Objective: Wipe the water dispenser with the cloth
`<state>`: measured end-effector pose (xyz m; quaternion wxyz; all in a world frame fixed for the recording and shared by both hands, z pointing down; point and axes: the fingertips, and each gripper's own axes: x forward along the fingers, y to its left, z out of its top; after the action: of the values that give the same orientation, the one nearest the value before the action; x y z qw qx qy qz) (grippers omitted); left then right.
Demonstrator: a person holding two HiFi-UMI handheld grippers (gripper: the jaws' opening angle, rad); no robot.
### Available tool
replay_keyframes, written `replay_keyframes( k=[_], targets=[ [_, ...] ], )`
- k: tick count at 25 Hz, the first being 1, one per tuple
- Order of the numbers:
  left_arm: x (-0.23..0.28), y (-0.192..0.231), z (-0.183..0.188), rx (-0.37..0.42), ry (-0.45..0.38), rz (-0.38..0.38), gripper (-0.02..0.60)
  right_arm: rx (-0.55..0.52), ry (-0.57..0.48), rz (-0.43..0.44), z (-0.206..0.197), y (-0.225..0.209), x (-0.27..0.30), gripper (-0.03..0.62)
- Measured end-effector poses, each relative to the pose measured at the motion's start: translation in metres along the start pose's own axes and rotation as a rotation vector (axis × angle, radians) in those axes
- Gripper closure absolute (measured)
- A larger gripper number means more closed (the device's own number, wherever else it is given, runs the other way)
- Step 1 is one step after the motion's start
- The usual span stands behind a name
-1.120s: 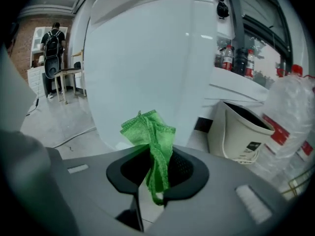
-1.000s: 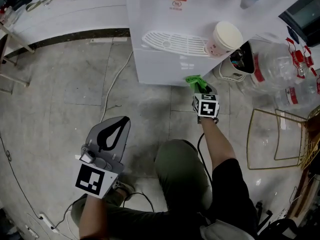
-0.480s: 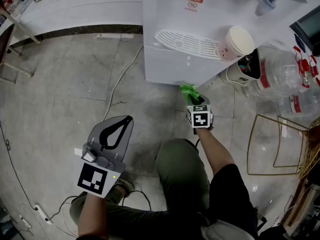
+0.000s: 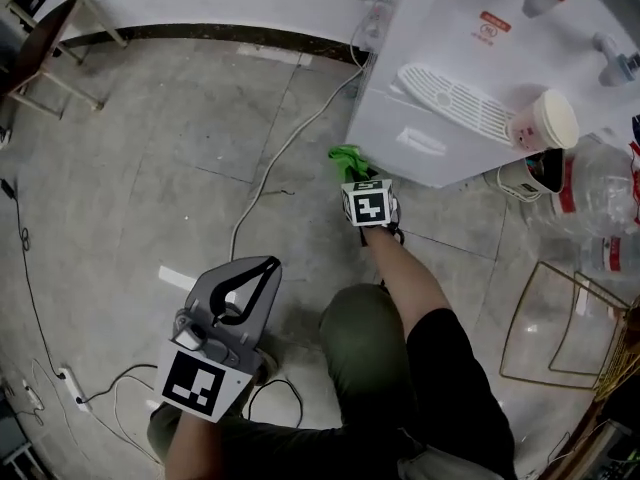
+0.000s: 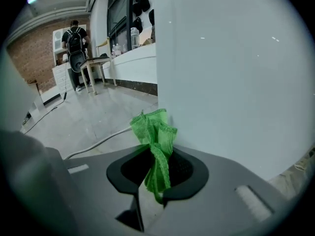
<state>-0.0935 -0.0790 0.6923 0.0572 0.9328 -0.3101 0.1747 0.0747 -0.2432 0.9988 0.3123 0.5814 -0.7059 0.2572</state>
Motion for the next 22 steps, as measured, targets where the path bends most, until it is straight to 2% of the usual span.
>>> replay_keyframes(
  k=[4, 10, 22],
  targets=[
    [-0.012, 0.0, -0.016, -0.083, 0.026, 0.007, 0.578, 0.037, 0.027, -0.058, 0.004, -0.012, 0.011, 0.507],
    [-0.011, 0.008, -0.007, -0.1, -0.011, 0.009, 0.578, 0.101, 0.038, -0.108, -0.012, -0.047, -0.003, 0.505],
    [0.048, -0.02, 0.008, -0.084, -0.016, -0.126, 0.578, 0.32, 0.071, -0.395, -0.099, -0.216, -0.096, 0.505]
  ],
)
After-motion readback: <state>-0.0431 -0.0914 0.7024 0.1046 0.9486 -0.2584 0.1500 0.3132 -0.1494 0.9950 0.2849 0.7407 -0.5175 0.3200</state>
